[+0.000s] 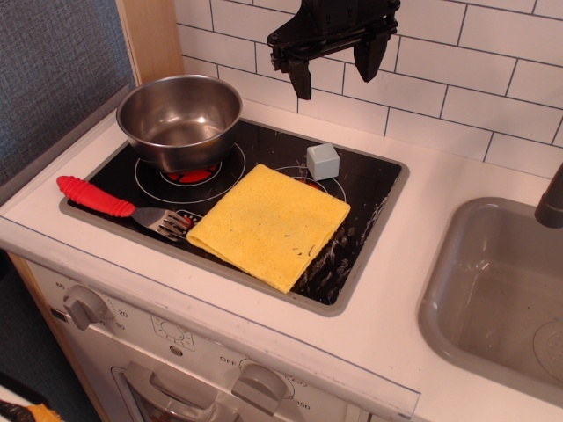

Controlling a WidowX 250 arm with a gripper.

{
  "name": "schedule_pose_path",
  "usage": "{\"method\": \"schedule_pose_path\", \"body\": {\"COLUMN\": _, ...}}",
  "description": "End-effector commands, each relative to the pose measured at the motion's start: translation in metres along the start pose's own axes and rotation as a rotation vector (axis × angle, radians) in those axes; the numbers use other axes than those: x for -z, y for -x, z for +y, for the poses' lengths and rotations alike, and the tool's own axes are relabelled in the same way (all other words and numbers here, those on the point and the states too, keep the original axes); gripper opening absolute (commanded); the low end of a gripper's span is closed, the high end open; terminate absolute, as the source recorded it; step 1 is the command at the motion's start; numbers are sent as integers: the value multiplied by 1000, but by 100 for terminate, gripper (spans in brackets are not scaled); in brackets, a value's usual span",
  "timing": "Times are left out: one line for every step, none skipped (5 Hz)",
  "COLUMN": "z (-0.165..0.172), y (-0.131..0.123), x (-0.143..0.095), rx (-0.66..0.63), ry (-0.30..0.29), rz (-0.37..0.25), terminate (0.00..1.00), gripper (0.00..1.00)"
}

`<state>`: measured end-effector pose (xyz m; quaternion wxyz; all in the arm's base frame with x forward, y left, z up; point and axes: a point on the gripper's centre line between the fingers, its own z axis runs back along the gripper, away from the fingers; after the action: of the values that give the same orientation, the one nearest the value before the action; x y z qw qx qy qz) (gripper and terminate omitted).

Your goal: Picked up the red fork from the bottom left and moved it to the far right edge

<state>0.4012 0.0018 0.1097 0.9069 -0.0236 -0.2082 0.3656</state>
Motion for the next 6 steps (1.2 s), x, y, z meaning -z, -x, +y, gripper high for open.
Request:
{"method": "schedule_pose_path", "body": {"z": 0, "y": 0, "x": 0, "rx": 0, "ry": 0, "rz": 0, "terminate": 0, "gripper": 100}}
{"method": "schedule_pose_path", "body": {"z": 4, "y": -1, "x": -12, "rx": 16, "ry": -75, "rz": -14, "terminate": 0, "gripper": 100}}
{"method": "schedule_pose_path", "body": {"z": 12, "y": 1, "x": -30, "rx": -13, "ry": -79, "rz": -44, "terminate": 0, "gripper": 100}}
{"method": "schedule_pose_path", "body": {"z": 26, "y": 6, "x": -47, "rx": -68, "ry": -92, "rz": -83, "terminate": 0, "gripper": 100}}
{"method": "schedule_pose_path", "body": {"z": 56, "y": 8, "x": -53, "rx": -165, "ry": -168, "rz": -112, "terminate": 0, "gripper": 100}}
{"method": "schedule_pose_path", "body": {"z": 91, "y": 7, "x": -49, "rx": -262, "ry": -216, "rz": -121, "terminate": 0, "gripper": 100}}
